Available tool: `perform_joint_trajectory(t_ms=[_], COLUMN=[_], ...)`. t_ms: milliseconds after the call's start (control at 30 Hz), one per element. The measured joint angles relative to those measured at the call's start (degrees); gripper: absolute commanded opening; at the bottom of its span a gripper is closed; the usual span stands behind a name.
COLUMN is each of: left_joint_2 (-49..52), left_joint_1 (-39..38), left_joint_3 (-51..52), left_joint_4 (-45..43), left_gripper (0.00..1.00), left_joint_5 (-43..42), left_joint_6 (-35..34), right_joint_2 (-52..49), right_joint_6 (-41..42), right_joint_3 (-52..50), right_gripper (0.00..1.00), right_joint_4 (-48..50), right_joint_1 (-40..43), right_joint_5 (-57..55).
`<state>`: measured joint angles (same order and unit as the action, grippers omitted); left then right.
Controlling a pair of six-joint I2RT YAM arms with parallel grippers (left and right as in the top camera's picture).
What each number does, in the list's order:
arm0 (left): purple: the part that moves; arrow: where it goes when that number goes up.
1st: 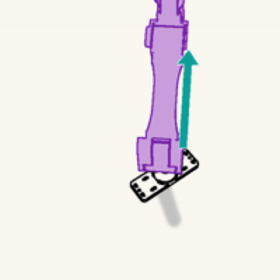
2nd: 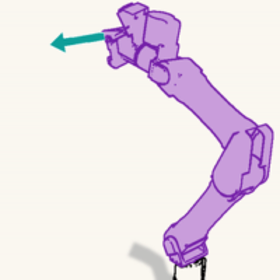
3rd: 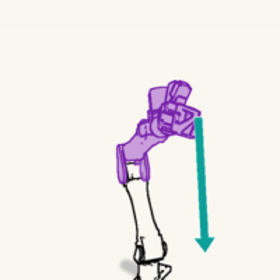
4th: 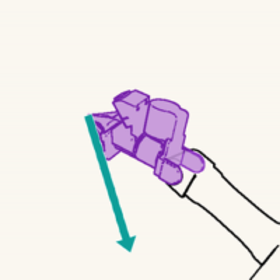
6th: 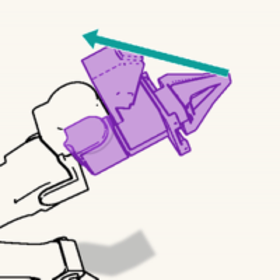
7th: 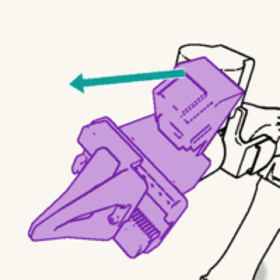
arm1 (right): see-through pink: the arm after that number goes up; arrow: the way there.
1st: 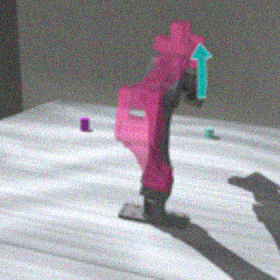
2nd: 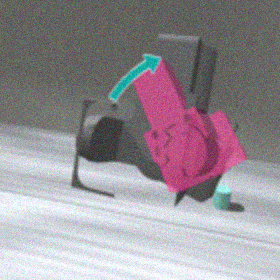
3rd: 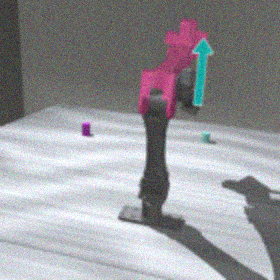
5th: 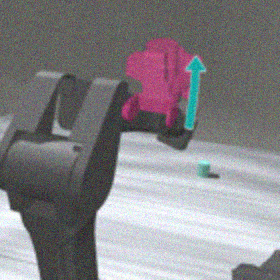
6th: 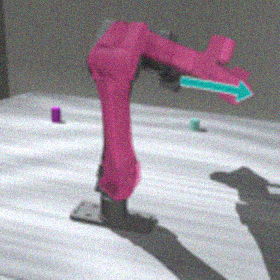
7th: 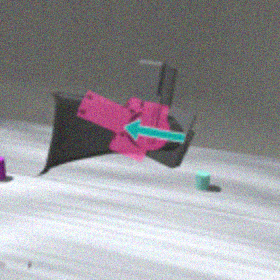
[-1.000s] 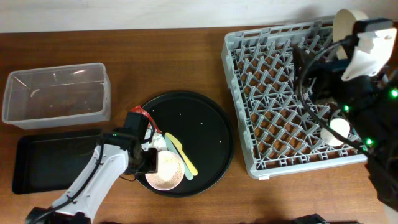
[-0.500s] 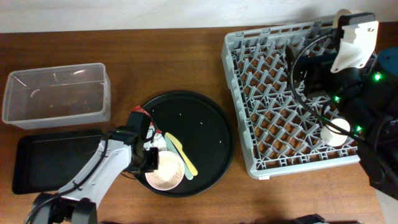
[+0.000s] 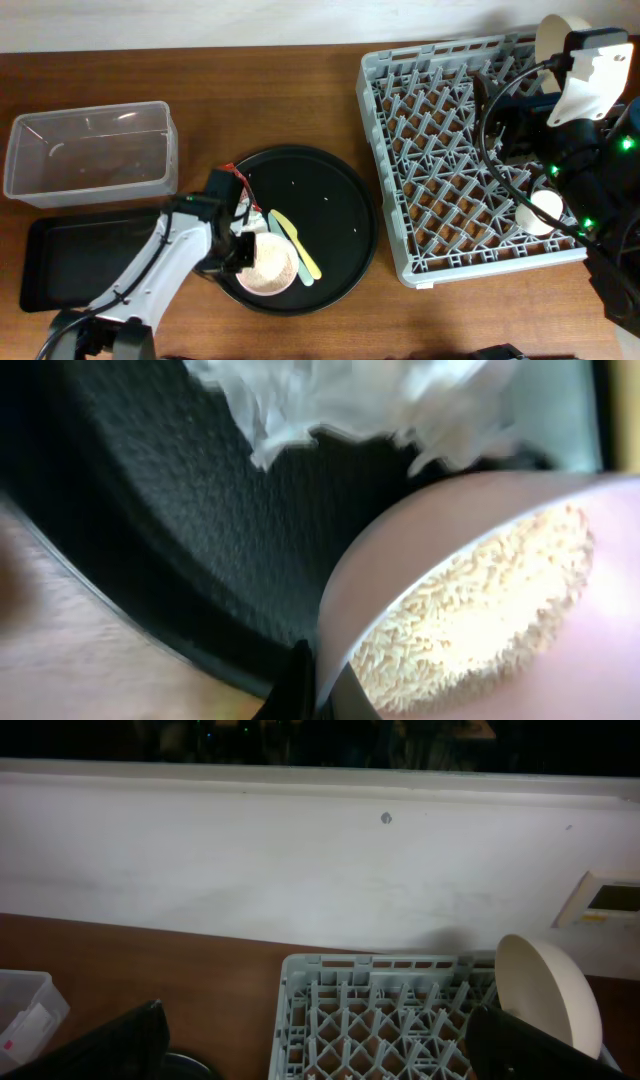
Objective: Sort waste into correct bins and load items into the dishwasher rack
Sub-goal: 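Carry the rice bowl left and tip rice into the clear bin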
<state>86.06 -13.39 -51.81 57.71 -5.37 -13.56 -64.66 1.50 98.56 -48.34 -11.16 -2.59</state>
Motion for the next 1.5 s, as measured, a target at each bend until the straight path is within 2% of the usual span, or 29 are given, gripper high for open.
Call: perform_joint_trajectory(t_ms=[167,333,400,600,1133,1500], left_joint_2=[0.1,0.3,0.3,0.3,0.3,0.3], left_joint_1=[0.0,0.0,0.0,1.5,22.8,33.5], left_joint_3=[-10.5,-18.0,-20.0,-20.6,-20.6,-20.6], left_joint_4=[7.3,16.2,19.1,20.3,21.2,22.1], left_gripper=[0.01,0.00,0.00,0.00,0.00,0.00], left_joint_5=[1.2,6.3,10.7,18.8,31.4,39.0], left_joint_6=[0.0,-0.7,-1.8,-3.2,-2.2,-2.4], right_joint_2=[0.0,0.0,0.0,0.0,0.0,-0.6], right_joint_6=[0.0,0.0,0.0,0.0,0.0,0.0], right_joint_3=[0.0,0.0,0.0,0.0,0.0,0.0], right_gripper=[0.98,0.98,0.98,0.98,0.98,0.98], right_joint_4=[0.0,0.0,0.2,1.0,2.4,4.8], right_joint_1=[0.0,0.0,0.0,0.0,0.0,0.0], right_joint_5=[-0.3,-4.6,-7.1,-10.3,-23.3,-30.3])
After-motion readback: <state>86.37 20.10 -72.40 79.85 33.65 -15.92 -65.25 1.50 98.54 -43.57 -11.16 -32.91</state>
